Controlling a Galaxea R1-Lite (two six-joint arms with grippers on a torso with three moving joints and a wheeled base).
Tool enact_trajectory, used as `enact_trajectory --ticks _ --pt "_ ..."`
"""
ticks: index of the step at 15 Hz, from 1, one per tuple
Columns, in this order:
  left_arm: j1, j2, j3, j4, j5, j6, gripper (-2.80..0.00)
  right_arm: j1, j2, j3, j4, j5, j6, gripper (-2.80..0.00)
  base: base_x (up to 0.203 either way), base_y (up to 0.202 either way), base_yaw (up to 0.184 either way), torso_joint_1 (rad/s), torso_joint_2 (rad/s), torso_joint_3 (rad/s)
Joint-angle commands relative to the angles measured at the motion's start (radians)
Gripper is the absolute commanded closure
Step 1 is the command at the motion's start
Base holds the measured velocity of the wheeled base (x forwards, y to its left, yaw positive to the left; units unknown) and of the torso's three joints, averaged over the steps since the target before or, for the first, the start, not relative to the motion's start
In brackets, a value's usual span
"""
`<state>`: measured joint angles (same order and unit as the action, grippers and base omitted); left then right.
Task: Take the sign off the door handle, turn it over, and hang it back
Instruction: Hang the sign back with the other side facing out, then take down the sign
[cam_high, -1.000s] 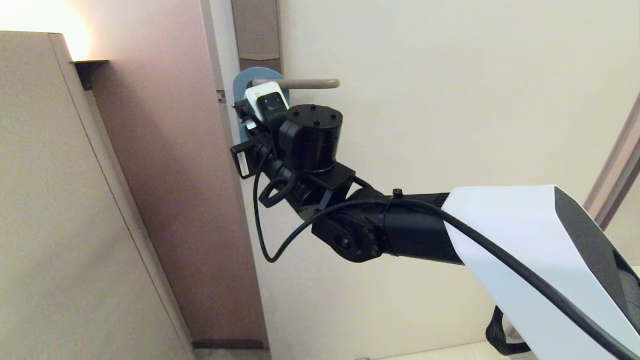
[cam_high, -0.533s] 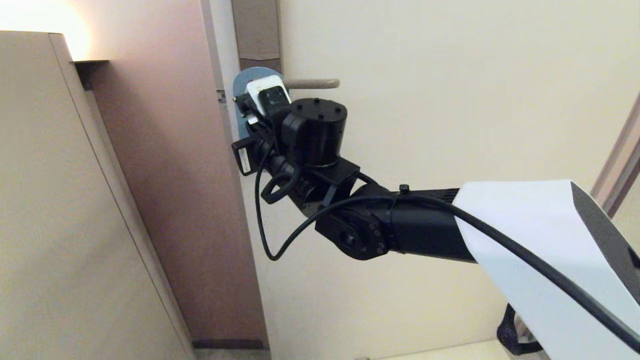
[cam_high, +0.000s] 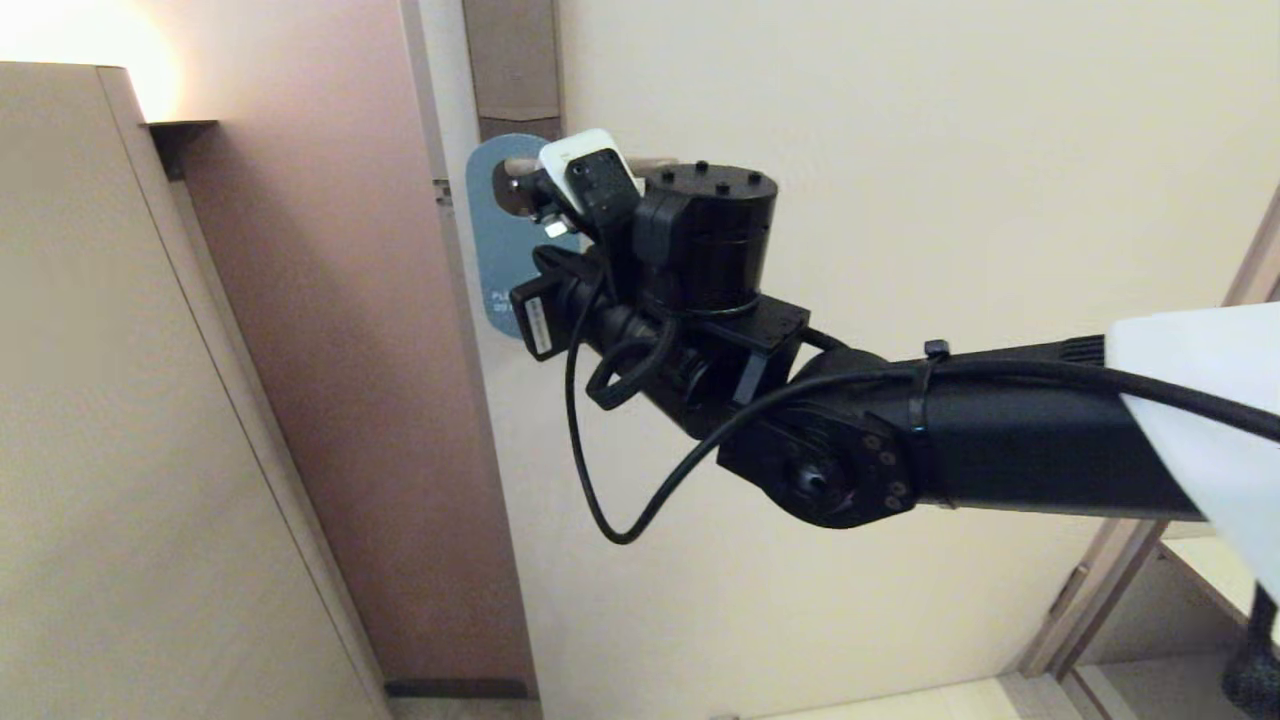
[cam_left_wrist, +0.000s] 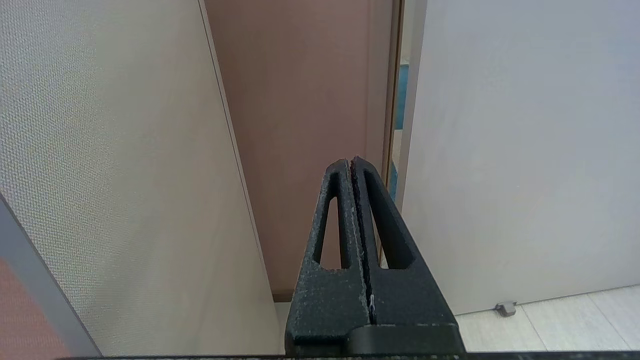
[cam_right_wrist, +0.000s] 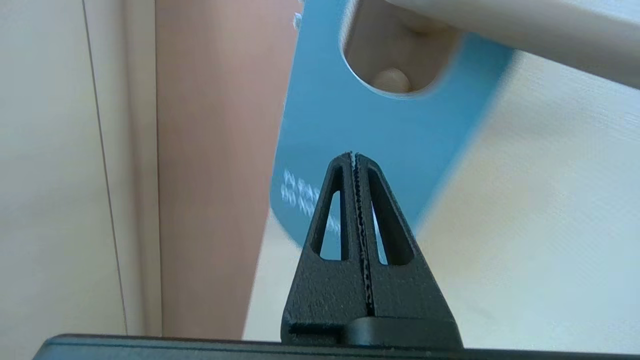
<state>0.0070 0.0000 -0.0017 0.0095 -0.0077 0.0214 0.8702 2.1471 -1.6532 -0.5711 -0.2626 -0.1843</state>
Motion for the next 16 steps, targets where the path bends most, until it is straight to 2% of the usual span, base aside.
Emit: enact_trajectory --ticks 1,6,9,11,16 --pt "0.001 0.002 0.000 0.001 0.000 0.000 0.00 0.000 -0.103 0.085 0.003 -0.001 -0.002 0.00 0.000 0.000 0.000 0.000 0.00 0.000" --pt "0.000 0.002 0.000 0.000 0.000 0.000 0.00 -0.014 -0.288 0.330 0.014 -0.009 -0.002 0.00 0.000 0.000 0.000 0.000 0.00 0.000" --pt "0.000 0.002 0.000 0.000 0.000 0.000 0.00 -0.058 -0.395 0.465 0.014 -0.029 -0.001 0.00 0.000 0.000 0.000 0.000 0.00 0.000" --pt "0.001 0.002 0.000 0.000 0.000 0.000 0.00 -0.114 -0.456 0.544 0.015 -0.030 0.000 0.00 0.000 0.000 0.000 0.000 0.00 0.000" --pt "0.001 0.002 0.000 0.001 0.000 0.000 0.00 -0.318 -0.566 0.678 0.049 -0.029 0.001 0.00 0.000 0.000 0.000 0.000 0.00 0.000"
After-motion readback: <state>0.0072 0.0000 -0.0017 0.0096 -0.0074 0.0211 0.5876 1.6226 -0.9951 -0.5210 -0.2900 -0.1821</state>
